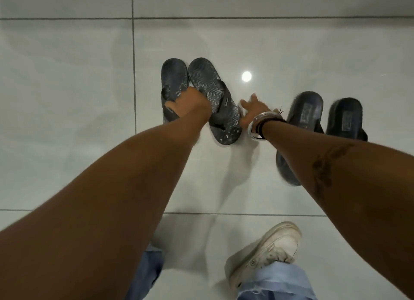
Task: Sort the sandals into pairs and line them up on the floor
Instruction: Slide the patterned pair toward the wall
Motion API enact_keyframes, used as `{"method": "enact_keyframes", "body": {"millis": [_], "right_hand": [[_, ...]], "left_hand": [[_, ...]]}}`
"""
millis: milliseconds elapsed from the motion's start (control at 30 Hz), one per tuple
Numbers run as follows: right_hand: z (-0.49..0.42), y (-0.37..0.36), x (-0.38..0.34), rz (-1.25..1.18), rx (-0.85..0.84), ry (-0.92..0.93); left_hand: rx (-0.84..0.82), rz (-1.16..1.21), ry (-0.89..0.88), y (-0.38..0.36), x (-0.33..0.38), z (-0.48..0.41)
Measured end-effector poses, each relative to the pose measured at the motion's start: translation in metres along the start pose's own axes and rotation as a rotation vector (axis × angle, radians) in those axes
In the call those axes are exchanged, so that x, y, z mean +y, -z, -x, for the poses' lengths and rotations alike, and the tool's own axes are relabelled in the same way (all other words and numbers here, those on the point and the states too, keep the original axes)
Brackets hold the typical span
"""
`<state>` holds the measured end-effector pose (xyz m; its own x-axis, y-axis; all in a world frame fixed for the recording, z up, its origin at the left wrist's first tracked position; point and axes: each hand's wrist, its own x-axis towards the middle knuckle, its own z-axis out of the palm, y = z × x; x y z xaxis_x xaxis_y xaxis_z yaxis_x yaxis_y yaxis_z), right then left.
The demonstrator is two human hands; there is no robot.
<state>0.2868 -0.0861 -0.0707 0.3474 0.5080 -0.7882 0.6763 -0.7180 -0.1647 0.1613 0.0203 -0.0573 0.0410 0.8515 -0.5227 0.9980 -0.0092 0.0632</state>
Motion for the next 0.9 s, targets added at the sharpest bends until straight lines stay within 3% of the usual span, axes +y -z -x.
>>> {"method": "enact_keyframes", "body": {"millis": [200,333,500,733,900], "right_hand": [[-0.009,-0.004,-0.001,0.033,0.021,-0.033],[-0.013,0.002,-0.011,-0.091,-0.001,-0.067],[-0.020,0.009,-0.041,0.157,-0.034,-0.017],[-0.019,-0.006,-0.070,0.031,-0.127,-0.121],[-0.018,-0.005,-0.074,0.091,-0.147,-0.109]], "left_hand": [[-0.107,-0.122,-0.170,0.000,0.007,-0.008],[-0.201,-0.112,-0.204,0.009,0.002,-0.013],[-0.257,-0.117,-0.217,0.038,-0.027,-0.038],[-0.072,-0.203,-0.250,0.122,-0.070,-0.128],[-0.059,-0.207,-0.272,0.137,-0.089,-0.164]]}}
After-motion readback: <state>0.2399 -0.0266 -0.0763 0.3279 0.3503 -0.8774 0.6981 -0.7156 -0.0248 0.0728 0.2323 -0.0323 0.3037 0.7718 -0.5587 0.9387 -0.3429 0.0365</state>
